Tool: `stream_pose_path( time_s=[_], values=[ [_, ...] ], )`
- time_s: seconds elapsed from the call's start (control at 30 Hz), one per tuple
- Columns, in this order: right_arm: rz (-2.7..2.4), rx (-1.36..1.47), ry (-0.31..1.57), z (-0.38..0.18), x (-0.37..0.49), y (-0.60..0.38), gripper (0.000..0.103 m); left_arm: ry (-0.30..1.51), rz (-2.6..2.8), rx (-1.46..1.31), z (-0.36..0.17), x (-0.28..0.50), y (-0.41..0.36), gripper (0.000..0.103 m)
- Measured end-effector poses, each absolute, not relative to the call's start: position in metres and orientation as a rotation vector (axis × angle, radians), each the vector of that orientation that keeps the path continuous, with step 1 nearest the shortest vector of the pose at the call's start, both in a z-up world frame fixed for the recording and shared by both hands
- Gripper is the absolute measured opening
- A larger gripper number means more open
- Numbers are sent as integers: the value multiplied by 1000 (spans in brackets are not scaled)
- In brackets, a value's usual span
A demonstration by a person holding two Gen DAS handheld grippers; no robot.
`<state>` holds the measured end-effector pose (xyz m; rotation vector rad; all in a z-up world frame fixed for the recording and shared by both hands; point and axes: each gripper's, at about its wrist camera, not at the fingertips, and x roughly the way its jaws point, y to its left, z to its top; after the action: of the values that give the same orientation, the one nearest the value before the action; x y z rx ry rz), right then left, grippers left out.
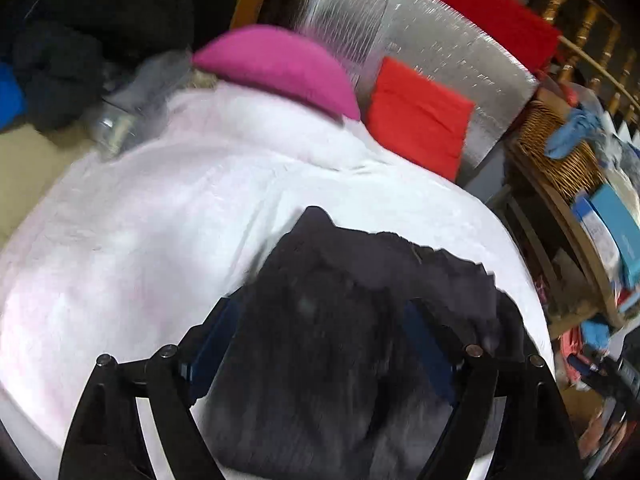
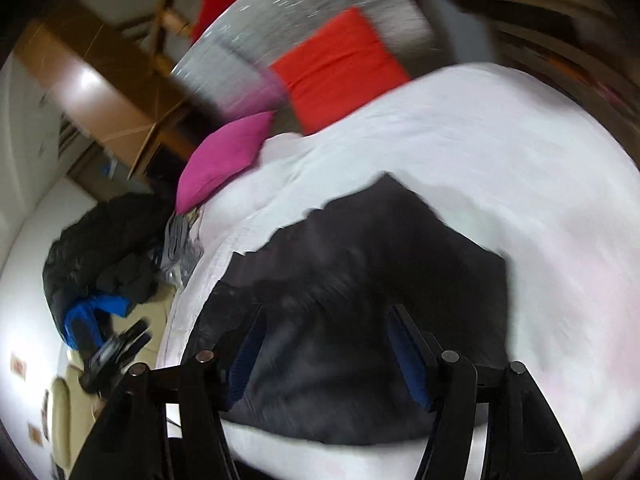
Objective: Fold large clothes
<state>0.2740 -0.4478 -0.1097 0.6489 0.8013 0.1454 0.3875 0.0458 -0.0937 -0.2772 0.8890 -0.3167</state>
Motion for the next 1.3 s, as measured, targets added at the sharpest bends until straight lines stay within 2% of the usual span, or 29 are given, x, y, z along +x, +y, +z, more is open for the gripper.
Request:
stream_pose_path(
  time_s=[0.13,0.3,0.5,0.57,0.6,0.63,0.7,0.73,0.77,0.83,0.93,1.1,1.3],
  values=[
    [182,556,846,-113,343,-417,67,1000,-312,-310,-123,451,14,86],
    [139,455,951,-142,416,-401,67,1076,-289,-249,-156,483,-12,86],
    [97,301,1127,-179,467,-393,67,1150,-259,-234,-189,514,-7,85],
    [105,258,1153,-188,476,-387,67,1174,-273,-232,-200,518,-8,83],
    [107,236,1166,-194,479,-382,67,1190,-286,-239,-206,519,-9,79],
    [102,209,1180,-200,482,-378,65,1196,-279,-236,-209,519,-9,68],
    [99,161,1173,-202,481,-371,42,1171,-275,-207,-208,515,-11,56],
    [94,126,1166,-201,479,-367,27,1159,-287,-197,-205,513,-12,44],
    [82,100,1159,-197,477,-364,20,1137,-298,-194,-200,510,-12,35],
    [64,75,1132,-189,475,-360,13,1098,-316,-220,-191,505,-8,28],
    [47,67,1047,-167,474,-361,12,1038,-325,-257,-173,499,-1,23],
    [12,133,936,-141,486,-374,12,959,-311,-293,-154,496,8,23],
    [-92,195,928,-176,516,-397,11,1022,-201,-252,-190,515,2,23]
  ],
)
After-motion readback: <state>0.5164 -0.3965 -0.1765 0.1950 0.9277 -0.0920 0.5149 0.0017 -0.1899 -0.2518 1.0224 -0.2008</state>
